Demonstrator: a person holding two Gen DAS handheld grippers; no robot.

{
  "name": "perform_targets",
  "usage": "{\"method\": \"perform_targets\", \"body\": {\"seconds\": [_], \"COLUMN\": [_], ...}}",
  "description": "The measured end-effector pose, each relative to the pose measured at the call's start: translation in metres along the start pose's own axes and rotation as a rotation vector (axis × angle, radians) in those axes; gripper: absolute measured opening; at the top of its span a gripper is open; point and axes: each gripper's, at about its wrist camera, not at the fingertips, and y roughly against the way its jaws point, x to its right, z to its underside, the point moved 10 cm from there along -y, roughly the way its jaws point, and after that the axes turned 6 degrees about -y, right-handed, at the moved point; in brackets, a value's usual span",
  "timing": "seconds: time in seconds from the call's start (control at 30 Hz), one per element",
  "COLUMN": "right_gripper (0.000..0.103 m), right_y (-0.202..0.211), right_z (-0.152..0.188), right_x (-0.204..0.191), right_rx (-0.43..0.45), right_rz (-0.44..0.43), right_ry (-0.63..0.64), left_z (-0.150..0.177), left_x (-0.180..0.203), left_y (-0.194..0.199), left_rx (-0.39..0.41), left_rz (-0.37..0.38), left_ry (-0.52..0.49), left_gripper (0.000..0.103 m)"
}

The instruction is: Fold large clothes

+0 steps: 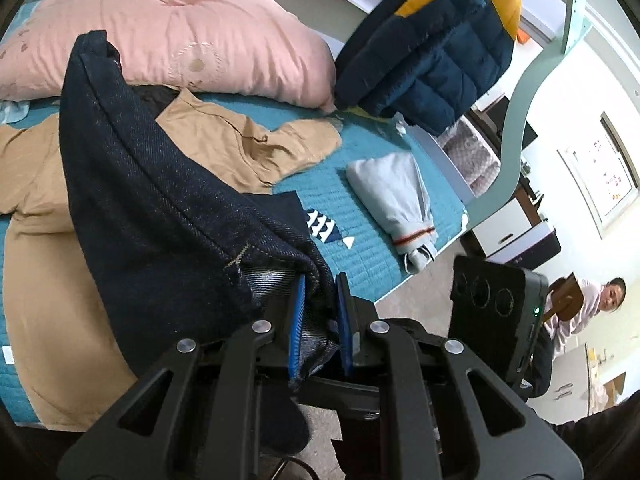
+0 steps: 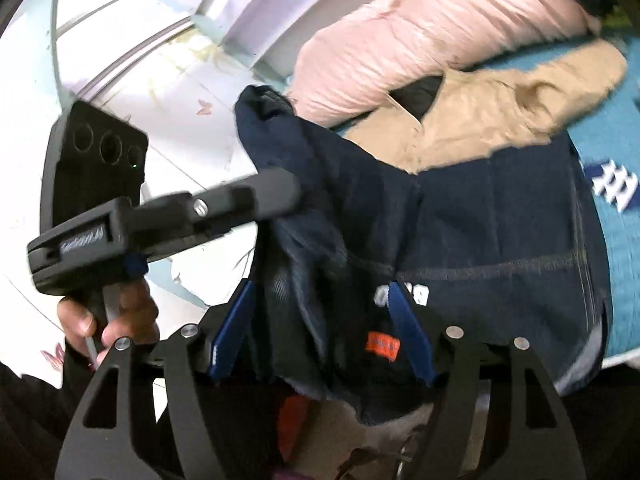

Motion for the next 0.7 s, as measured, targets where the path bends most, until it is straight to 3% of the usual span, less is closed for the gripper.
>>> {"method": "perform_targets", "body": {"seconds": [0.03,0.07,0.13,0.23,0.33,0.4,0.43,0.5,0.6,0.7], "right_gripper": [0.063,0.039,0.022,0.019,0.018,0.018,0.018,0.018,0.018,0.018], "right_y": [-0.003,-0.006,-0.010,0.001,0.022,0.033,0.038,0.047,0.056,0.056], "right_z": [-0.005,-0.008,-0.010,-0.012,-0.006,0.002,0.006,0.012,0.020,0.028], "right_x": [0.000,-0.001,-0.001,0.014,0.045,0.077,0.094,0.124,0.154,0.177], "right_rx": [0.012,0.015,0.002,0.044,0.086,0.094,0.097,0.104,0.102,0.072], "right_rz": [0.012,-0.004,0.009,0.009,0.081,0.139,0.165,0.228,0.311,0.392], "right_ry": [0.012,0.024,0.026,-0.017,-0.107,-0.196,-0.248,-0.325,-0.386,-0.436], "left_z": [0.000,0.000,0.000,-0.004,-0.006,-0.008,-0.009,-0.007,-0.003,0.007], "left_x": [0.003,0.005,0.010,0.021,0.047,0.067,0.070,0.068,0.040,-0.016], "left_y": [-0.004,-0.007,-0.011,-0.022,-0.038,-0.041,-0.043,-0.052,-0.064,-0.079], "left_rx": [-0.008,-0.015,-0.024,-0.042,-0.057,-0.045,-0.041,-0.052,-0.073,-0.095], "left_rz": [0.005,0.009,0.006,0.053,0.123,0.203,0.200,0.148,0.074,-0.084], "left_ry": [0.000,-0.004,-0.015,-0.011,-0.032,-0.044,-0.056,-0.087,-0.035,0.041], "left_gripper": [0.014,0.014,0.014,0.015,0.016,0.032,0.037,0.039,0.039,0.039]}}
